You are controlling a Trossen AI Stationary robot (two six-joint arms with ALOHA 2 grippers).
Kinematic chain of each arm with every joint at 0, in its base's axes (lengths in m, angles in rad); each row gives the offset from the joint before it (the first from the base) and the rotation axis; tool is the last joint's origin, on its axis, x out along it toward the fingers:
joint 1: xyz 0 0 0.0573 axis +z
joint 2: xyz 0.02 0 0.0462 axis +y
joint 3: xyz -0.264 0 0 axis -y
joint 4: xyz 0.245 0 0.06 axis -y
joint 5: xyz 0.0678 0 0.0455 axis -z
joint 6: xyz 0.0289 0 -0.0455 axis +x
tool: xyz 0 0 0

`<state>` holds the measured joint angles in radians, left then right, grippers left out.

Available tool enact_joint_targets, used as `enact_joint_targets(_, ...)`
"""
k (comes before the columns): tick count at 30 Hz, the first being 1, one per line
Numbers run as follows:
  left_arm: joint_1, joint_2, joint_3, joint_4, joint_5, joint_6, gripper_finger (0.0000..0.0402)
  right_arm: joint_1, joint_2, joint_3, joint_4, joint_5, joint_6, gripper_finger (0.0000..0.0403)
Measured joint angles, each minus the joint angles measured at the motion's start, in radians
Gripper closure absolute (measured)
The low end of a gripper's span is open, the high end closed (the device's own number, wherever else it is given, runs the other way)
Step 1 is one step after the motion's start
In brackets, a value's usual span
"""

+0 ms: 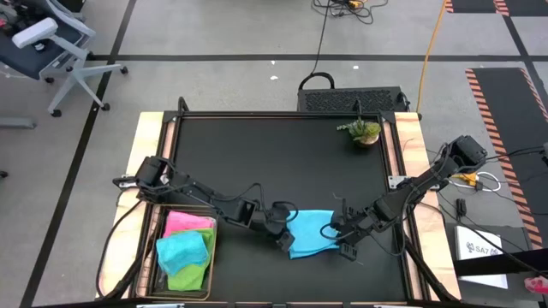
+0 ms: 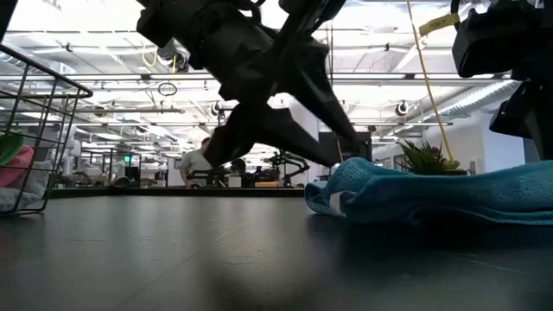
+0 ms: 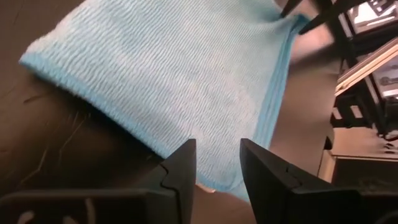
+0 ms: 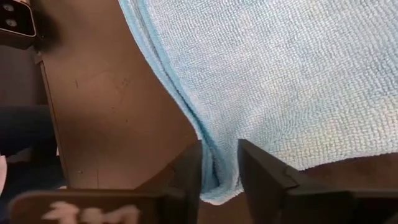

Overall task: Fold microfiber towels
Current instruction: Fold the blue microfiber cloth

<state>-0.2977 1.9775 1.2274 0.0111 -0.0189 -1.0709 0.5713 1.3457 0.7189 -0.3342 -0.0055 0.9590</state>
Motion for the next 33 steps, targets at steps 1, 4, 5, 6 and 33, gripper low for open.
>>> enact_joint_targets(1, 0.002, 0.0, 0.0, 0.008, -0.001, 0.004, 0.0275, 0.0, 0.0, 0.0, 0.003, 0.0, -0.002, 0.0299)
enact_joint_targets(4, 0.007, 0.0, 0.0, 0.029, -0.005, 0.016, 0.0275, -0.002, -0.01, 0.0, 0.023, -0.02, -0.002, 0.0272)
enact_joint_targets(5, 0.01, 0.0, 0.0, 0.037, -0.006, 0.022, 0.0275, -0.006, -0.017, 0.0, 0.028, -0.025, -0.002, 0.0265)
enact_joint_targets(6, 0.014, 0.0, 0.0, 0.045, -0.006, 0.028, 0.0275, -0.01, -0.026, 0.0, 0.033, -0.027, -0.002, 0.026)
enact_joint_targets(33, 0.08, -0.001, 0.001, -0.017, -0.063, 0.141, 0.0275, -0.218, 0.032, -0.122, -0.017, 0.136, -0.215, 0.0257)
